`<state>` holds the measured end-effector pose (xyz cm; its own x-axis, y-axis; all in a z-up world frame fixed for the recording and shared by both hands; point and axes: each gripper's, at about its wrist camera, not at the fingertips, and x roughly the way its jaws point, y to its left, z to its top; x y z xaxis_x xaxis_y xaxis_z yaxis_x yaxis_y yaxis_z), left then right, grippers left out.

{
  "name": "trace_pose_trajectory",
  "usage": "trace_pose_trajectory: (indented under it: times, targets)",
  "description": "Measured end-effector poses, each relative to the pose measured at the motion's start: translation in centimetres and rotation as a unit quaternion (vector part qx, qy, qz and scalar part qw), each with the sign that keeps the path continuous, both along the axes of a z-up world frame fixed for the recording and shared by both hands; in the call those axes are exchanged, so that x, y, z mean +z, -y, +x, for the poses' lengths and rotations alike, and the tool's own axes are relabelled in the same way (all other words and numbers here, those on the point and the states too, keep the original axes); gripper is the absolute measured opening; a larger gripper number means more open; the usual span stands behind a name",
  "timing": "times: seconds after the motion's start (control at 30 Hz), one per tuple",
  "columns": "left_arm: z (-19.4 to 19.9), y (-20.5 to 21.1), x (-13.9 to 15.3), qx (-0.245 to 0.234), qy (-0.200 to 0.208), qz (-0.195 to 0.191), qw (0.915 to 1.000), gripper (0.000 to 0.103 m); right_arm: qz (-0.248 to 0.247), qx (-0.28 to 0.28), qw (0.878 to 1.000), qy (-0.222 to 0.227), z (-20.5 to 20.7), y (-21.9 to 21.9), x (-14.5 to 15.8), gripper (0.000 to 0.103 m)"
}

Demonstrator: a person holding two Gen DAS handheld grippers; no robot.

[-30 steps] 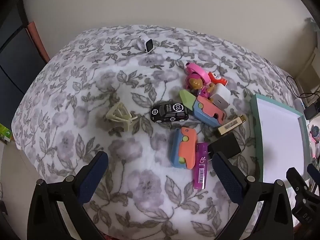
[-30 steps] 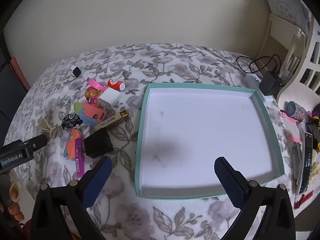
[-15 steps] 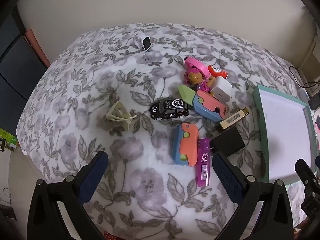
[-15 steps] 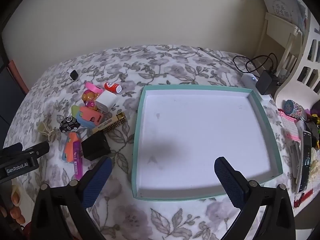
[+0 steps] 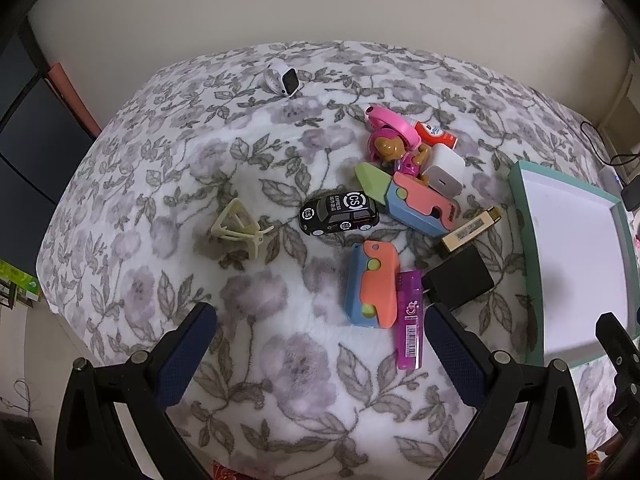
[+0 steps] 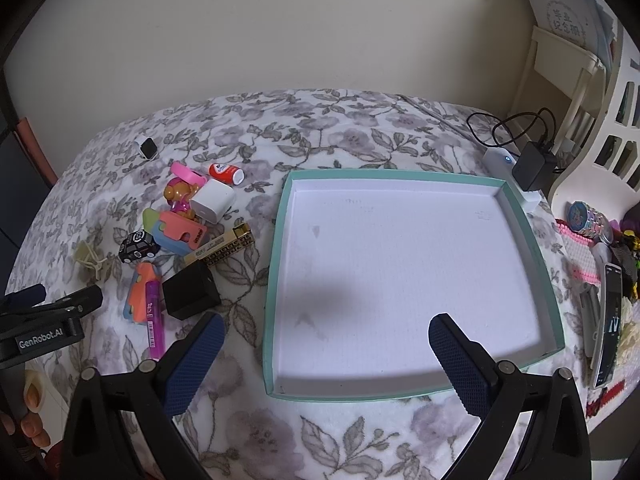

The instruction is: Organize rigid objects

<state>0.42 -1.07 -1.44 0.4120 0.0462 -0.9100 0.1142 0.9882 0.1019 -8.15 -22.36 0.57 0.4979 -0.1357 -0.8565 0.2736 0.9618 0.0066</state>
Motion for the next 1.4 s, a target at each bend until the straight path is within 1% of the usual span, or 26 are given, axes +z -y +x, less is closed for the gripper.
trace_pose_trajectory:
  times: [0.9,1.4]
  targets:
    - [0.16,0.18,-0.61,-0.004,-0.014,0.005,0.9999,0.103,-0.001,0.002,1.0,-0.006,-0.02,-0.1,-0.33,0.103]
    - [0.11,0.27,-0.66,-0.004,-0.015,0.006,0.9999,0.103,-0.001,0.003,1.0,-0.008,0.05,-0.09,-0.35,0.103]
